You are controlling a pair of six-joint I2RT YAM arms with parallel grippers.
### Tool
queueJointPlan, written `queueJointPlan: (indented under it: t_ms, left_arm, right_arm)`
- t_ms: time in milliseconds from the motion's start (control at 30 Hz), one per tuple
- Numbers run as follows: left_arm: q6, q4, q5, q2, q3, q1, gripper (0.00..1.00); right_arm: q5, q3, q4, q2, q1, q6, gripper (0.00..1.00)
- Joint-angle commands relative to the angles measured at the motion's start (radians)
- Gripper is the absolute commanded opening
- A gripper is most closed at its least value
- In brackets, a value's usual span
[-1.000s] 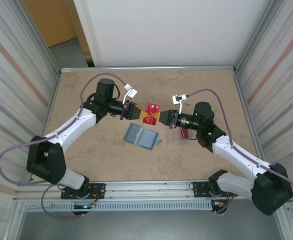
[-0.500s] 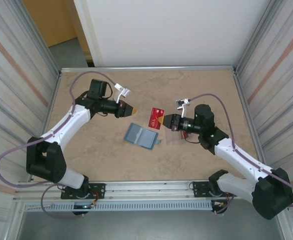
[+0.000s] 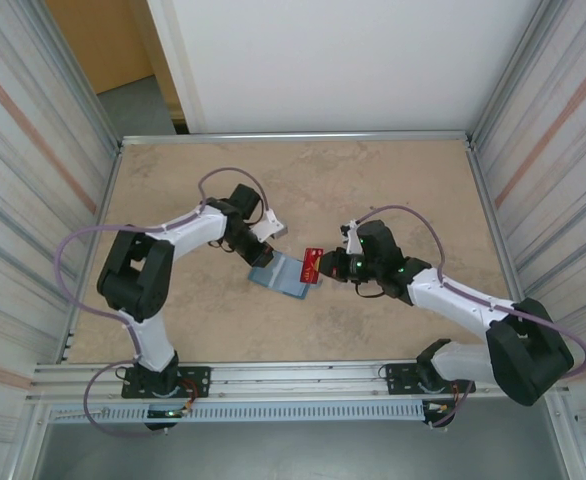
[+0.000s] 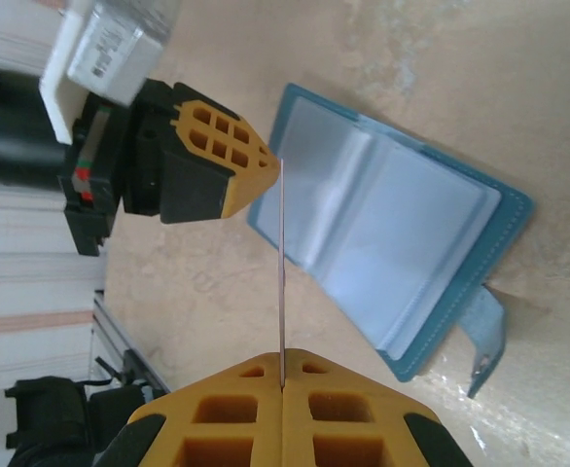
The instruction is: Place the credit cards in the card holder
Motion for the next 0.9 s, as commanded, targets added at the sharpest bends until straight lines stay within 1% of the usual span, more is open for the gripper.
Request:
queueJointPlan:
  t_ms: [0,133,200,467,700,867]
  left_arm:
    - [0.077,-0.016,-0.136,0.022,0.027,0.008,0.00]
    - [0.088,-0.034,-0.174,0.076,0.034,0.003,0.00]
    - [0.101,-0.038,-0.185,0.069,0.015,0.001,0.00]
    - [0.079,-0.010,-0.190,-0.060,-0.105,-0.008,0.00]
    - [0.084,-0.007,-0.193,-0.134,-0.080,0.003,0.00]
    - [0.093,0.024,-0.179,-0.130,-0.102,0.025,0.00]
  right_arm:
    - [0.045,0.027,-0.013,0.008,0.022,0.034,0.00]
    - [0.033,0.040,-0.013,0.057,0.025,0.039,0.00]
    - [0.019,0.053,-0.005,0.085,0.030,0.039,0.00]
    - [-0.070,0.140,0.047,0.254,0.049,0.030,0.00]
    - [-0.168,0.235,0.056,0.397,0.052,0.011,0.00]
    - [-0.210,0.293,0.020,0.461,0.048,-0.008,0.00]
